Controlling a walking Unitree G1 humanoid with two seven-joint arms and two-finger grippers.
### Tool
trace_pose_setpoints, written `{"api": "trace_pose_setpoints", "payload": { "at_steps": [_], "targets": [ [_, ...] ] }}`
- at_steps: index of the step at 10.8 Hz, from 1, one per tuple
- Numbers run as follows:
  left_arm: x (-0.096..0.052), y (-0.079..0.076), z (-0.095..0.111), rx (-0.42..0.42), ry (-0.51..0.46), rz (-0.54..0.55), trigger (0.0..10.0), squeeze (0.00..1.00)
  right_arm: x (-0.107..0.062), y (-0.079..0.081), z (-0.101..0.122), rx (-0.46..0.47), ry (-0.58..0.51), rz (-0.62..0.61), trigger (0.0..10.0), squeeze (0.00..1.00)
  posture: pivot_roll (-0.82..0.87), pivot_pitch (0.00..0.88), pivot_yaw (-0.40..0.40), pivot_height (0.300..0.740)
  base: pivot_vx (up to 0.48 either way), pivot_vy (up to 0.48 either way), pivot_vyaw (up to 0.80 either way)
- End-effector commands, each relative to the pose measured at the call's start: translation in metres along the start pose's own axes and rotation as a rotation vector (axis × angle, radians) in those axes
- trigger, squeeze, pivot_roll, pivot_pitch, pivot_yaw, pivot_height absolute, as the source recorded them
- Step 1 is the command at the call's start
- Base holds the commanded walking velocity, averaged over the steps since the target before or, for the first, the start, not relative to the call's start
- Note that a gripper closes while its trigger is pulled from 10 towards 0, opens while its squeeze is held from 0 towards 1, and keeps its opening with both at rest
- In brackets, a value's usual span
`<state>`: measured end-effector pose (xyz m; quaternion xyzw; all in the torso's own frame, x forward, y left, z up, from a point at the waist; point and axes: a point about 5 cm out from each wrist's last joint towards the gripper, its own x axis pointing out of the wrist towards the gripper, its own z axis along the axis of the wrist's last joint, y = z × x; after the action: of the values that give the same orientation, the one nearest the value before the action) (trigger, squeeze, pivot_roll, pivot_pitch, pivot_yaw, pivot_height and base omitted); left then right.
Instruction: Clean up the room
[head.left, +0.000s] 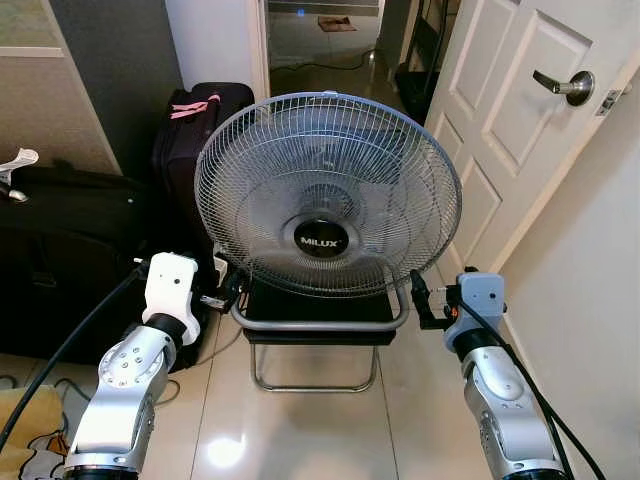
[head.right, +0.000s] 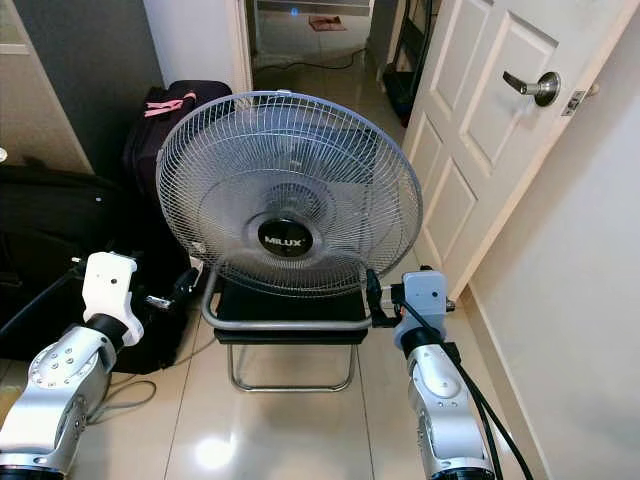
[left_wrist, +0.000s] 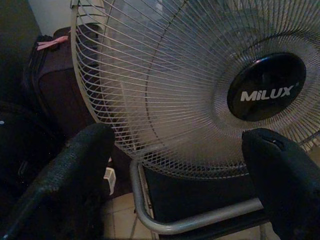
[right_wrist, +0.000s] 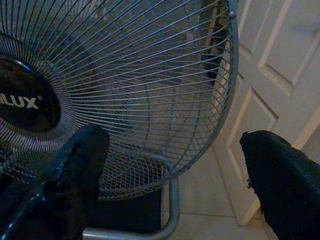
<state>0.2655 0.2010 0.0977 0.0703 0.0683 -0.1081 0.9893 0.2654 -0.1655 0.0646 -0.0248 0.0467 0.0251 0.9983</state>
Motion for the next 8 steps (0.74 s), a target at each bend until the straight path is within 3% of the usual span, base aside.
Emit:
{"api": "trace_pose_setpoints", "payload": {
  "at_steps": [1, 8],
  "targets": [
    [-0.003, -0.013, -0.0134, -0.033, 0.157, 0.166, 10.0, 0.0, -0.0132, -0.0143, -0.0004, 0.028, 0.133, -0.035, 10.0, 0.0, 0.0, 0.0, -0.04, 0.74, 0.0, 0.0, 0.0],
    [-0.0019, -0.0121, -0.0125, -0.04, 0.151, 0.181, 10.0, 0.0, -0.013, -0.0156, -0.0028, 0.01, 0.146, -0.046, 10.0, 0.0, -0.01, 0.0, -0.036, 0.74, 0.0, 0.0, 0.0]
  ]
}}
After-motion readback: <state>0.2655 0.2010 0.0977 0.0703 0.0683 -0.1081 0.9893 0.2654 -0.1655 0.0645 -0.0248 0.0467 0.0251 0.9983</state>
